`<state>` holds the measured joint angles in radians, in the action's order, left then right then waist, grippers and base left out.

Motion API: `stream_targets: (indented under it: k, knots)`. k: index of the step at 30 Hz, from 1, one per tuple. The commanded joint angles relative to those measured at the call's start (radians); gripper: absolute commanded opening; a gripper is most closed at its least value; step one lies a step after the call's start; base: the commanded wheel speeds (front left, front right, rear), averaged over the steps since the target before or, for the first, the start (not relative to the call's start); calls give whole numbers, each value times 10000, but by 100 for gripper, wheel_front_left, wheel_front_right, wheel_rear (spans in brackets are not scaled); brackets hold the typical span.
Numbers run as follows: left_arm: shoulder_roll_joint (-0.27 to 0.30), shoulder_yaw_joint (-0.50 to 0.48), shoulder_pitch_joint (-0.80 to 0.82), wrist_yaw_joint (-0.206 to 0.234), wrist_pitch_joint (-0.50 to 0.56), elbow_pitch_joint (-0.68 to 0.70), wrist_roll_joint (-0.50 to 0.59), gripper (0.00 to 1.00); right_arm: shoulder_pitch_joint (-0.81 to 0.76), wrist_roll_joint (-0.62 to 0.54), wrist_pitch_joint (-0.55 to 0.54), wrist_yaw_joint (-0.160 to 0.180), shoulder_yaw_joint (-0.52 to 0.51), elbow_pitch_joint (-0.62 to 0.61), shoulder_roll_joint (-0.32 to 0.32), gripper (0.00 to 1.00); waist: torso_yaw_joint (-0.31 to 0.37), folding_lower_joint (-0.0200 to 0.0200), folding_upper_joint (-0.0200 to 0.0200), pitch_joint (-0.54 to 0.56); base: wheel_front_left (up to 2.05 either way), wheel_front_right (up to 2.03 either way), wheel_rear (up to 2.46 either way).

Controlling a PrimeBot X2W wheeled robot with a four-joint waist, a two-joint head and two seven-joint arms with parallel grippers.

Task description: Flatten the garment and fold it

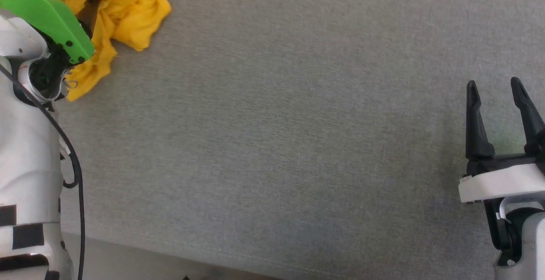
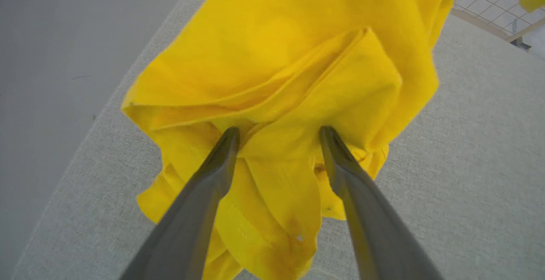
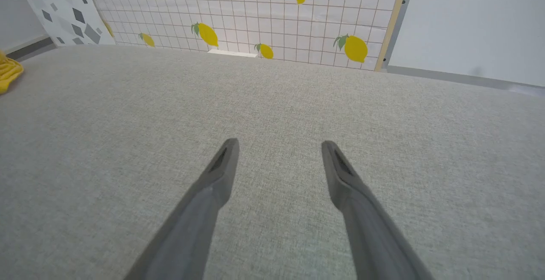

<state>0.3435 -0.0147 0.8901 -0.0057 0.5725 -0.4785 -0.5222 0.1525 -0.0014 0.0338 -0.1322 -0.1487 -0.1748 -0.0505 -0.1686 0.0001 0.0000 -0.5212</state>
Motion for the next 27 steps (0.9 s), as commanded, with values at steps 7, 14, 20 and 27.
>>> stream_targets:
  k: [7, 14, 20, 27]
  knots:
    - [-115, -174, 451, 350, 288, -974, -265, 100, 246, -77, -75, 15, 13, -267, 3, 100, 698, -1, 0, -820, 0, 0, 0]
    - [127, -51, 588, -30, -360, -1585, -128, 0, 336, 0, -46, 15, 47, -208, 3, 100, 790, -1, 0, -789, 0, 0, 0]
    - [417, -99, 721, -502, -720, -1842, -272, 0, 391, 203, 176, 15, 138, 153, 3, 100, 778, -1, 0, -282, 0, 0, 0]
    - [615, 9, 864, -854, -684, -1647, -470, 0, 359, 525, 522, 15, 267, 760, 3, 100, 733, -1, 0, 647, 0, 0, 0]
